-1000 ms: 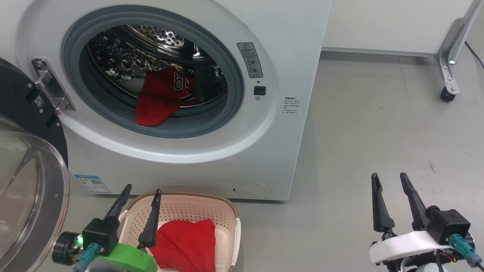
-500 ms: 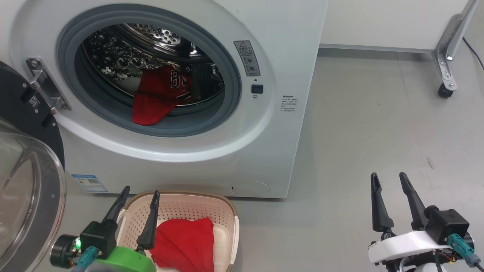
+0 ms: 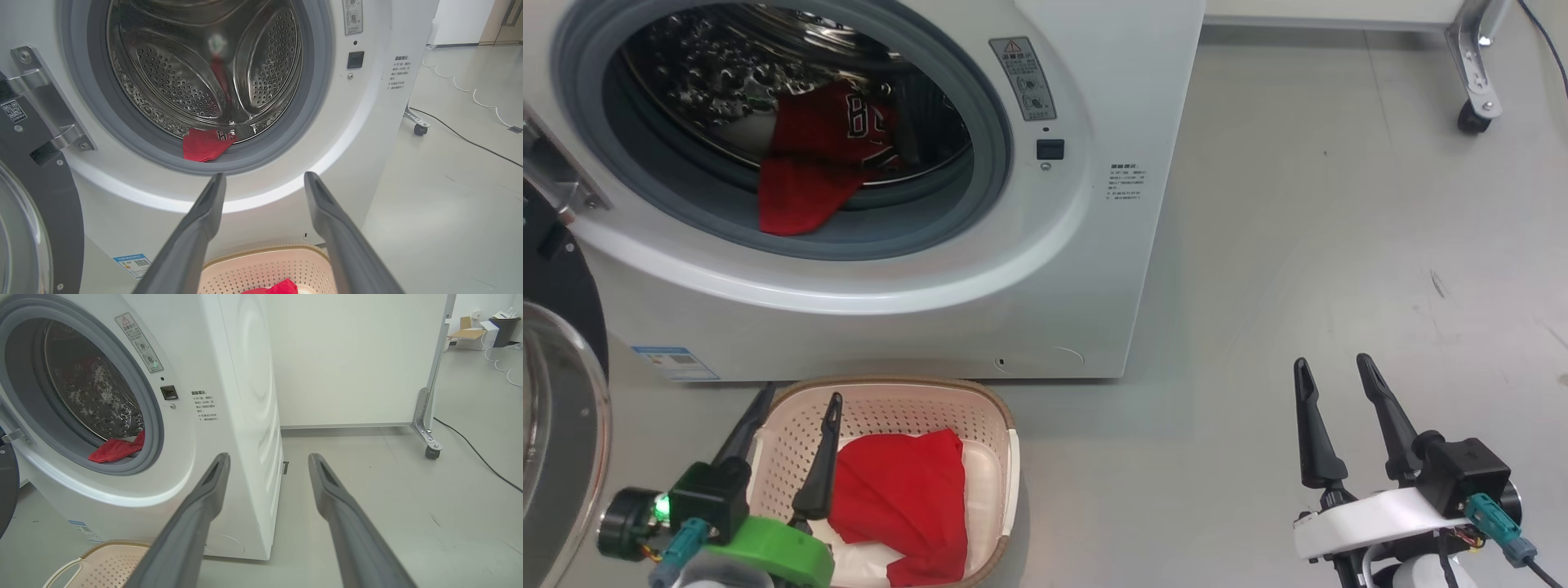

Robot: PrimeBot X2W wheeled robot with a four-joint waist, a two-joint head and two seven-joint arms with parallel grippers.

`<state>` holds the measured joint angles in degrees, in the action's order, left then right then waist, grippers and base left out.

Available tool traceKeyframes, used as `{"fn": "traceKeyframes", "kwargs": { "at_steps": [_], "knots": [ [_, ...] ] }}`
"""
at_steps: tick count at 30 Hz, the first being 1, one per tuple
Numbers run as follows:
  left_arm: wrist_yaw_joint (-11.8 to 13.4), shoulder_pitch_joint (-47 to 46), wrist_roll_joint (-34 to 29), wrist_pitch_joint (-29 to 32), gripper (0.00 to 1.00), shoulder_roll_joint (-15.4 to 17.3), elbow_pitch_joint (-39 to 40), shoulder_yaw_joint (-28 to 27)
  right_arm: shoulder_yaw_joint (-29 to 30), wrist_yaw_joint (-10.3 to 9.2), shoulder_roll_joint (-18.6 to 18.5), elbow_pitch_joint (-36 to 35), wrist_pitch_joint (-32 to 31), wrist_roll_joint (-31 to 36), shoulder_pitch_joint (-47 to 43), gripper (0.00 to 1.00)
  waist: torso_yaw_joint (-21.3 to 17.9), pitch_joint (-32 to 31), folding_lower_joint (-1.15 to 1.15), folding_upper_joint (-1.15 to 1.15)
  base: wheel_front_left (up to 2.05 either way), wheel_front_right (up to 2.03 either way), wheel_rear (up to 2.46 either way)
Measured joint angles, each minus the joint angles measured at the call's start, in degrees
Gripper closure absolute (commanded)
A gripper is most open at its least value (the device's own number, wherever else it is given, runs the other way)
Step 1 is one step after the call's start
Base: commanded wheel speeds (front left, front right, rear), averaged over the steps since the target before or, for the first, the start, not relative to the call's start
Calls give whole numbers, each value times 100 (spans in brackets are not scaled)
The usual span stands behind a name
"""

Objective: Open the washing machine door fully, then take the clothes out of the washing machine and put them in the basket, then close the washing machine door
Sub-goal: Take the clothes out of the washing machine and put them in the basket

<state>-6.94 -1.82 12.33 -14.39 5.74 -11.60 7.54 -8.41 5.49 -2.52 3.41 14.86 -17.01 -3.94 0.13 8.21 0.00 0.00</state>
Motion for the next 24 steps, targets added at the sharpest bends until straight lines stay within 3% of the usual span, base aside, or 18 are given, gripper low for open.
{"fn": "traceKeyframes", "kwargs": {
  "at_steps": [8,24],
  "knots": [
    [51,-601,-301,274,0,423,-46,-179,-307,44,0,-62,0,3,268,0,-282,503,0,0,0,0,0],
    [267,-2716,-691,1976,0,1395,-597,-590,-846,-13,-5,-245,1,-477,1037,0,-1054,1607,0,0,0,0,0]
  ]
}}
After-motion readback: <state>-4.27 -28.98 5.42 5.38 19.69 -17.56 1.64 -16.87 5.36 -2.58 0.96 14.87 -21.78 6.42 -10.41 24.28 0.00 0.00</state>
